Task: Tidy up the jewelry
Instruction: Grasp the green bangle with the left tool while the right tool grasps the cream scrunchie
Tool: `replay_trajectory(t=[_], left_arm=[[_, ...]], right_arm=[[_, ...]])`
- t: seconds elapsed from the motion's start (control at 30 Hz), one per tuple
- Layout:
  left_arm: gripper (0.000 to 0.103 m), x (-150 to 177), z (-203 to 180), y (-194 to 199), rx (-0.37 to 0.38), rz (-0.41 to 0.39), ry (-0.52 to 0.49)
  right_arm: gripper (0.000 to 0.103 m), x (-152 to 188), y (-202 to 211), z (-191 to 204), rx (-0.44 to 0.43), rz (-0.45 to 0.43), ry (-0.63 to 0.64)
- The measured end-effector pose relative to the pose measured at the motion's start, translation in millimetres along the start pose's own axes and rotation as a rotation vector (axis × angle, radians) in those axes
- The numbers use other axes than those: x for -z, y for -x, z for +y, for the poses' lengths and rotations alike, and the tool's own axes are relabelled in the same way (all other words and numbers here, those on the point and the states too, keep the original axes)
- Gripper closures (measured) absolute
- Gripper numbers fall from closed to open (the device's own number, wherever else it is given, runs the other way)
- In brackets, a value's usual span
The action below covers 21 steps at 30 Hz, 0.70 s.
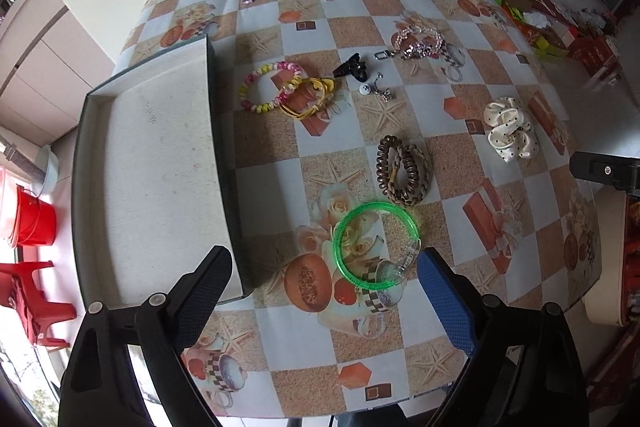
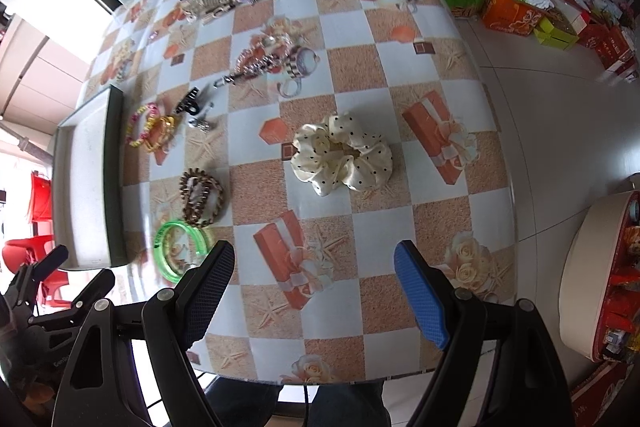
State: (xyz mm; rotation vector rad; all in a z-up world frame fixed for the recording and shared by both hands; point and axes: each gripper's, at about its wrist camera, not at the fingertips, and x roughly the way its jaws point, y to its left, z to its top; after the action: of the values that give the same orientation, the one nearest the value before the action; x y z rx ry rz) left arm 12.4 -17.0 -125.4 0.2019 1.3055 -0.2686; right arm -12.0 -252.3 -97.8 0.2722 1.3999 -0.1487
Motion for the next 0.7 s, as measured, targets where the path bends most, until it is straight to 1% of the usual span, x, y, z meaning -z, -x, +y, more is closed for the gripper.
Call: replay_trajectory(t=[0.07,0.1,0.13,0.17,0.23,0.27,0.3,0.33,0.53,0.67,0.7], left_arm=[[0.006,-2,-3,-14,0.012,0.008,-0.013],[0.009,-2,-4,-21,0.014,0.011,-0.022],[0.015,-3,-6,-28,0.015,0.017,-0.033],[0.017,-3,-7,-35,0.019,0.026,-0.046],[0.018,-3,-8,-48,0.017,0.040,-0.058],[0.020,-2,-8,-53,0.021,0.045,-0.062],[0.026,-2,-8,-59,0.024,0.050,-0.065],[0.028,-2,-7,-65,0.029,0.060,-0.069],[0.028,2,-8,-85,0.044,0.070,-0.087],[0.029,6,-13,-85,0.037,0.045,-0.105],[0.032,7,-12,-84,0.038,0.041,-0.100]], right_arm=[[0.019,-5,-16,-3,-0.001,0.011,-0.013],[0.019,-8,-24,-5,-0.001,0.014,-0.020],[0.019,-11,-31,-7,0.001,0.015,-0.025],[0.019,-14,-39,-9,0.003,0.015,-0.030],[0.019,-21,-52,-11,0.005,0.012,-0.036],[0.019,-24,-58,-12,0.010,0.012,-0.036],[0.019,-28,-64,-13,0.014,0.008,-0.036],[0.019,-31,-69,-13,0.017,0.001,-0.034],[0.019,-46,-97,-11,0.051,-0.028,-0.004],[0.019,-51,-114,-8,0.057,-0.028,-0.002],[0.019,-51,-116,-7,0.063,-0.030,0.001]])
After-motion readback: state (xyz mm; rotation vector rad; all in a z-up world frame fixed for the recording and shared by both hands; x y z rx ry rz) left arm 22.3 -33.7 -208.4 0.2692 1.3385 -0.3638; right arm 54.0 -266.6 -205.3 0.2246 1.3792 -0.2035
